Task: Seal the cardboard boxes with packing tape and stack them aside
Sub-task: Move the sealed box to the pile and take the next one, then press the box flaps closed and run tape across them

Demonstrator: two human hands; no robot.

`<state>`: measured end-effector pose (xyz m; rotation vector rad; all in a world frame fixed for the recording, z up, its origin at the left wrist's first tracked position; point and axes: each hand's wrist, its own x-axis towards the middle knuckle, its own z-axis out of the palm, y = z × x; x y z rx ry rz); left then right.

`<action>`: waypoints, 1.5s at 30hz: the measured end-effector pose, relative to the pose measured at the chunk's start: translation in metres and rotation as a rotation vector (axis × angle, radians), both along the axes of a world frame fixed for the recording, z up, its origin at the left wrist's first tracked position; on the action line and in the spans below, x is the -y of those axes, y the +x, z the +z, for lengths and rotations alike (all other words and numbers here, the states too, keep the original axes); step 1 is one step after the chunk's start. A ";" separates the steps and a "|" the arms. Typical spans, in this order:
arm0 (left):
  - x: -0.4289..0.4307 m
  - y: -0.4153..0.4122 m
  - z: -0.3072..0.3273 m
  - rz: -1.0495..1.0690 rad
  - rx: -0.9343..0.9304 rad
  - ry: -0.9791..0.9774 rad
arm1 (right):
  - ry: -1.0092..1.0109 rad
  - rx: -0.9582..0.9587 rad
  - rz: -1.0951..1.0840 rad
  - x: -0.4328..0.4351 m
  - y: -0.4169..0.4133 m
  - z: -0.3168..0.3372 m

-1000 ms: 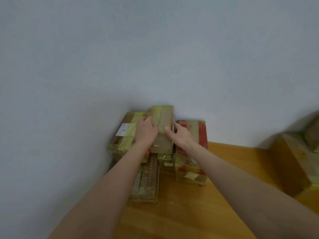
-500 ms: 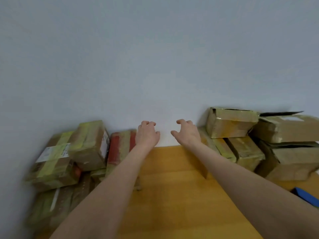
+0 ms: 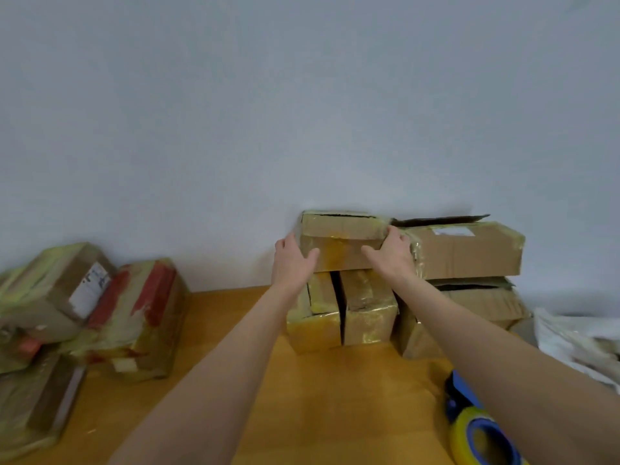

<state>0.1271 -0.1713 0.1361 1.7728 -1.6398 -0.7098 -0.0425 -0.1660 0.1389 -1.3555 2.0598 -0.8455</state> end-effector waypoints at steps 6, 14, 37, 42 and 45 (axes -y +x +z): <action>0.035 -0.011 0.002 0.065 -0.150 0.070 | -0.001 0.242 0.050 0.029 -0.024 0.002; 0.048 -0.017 -0.007 0.178 -0.331 -0.009 | -0.069 0.451 -0.007 0.041 -0.020 -0.004; -0.201 -0.077 -0.086 0.482 -0.406 -0.040 | 0.077 0.463 0.203 -0.197 -0.103 -0.083; -0.235 -0.084 -0.132 0.294 -0.293 0.078 | 0.187 0.382 0.261 -0.221 -0.118 -0.124; -0.242 -0.077 -0.149 0.194 -0.141 0.113 | 0.199 0.307 0.288 -0.221 -0.117 -0.138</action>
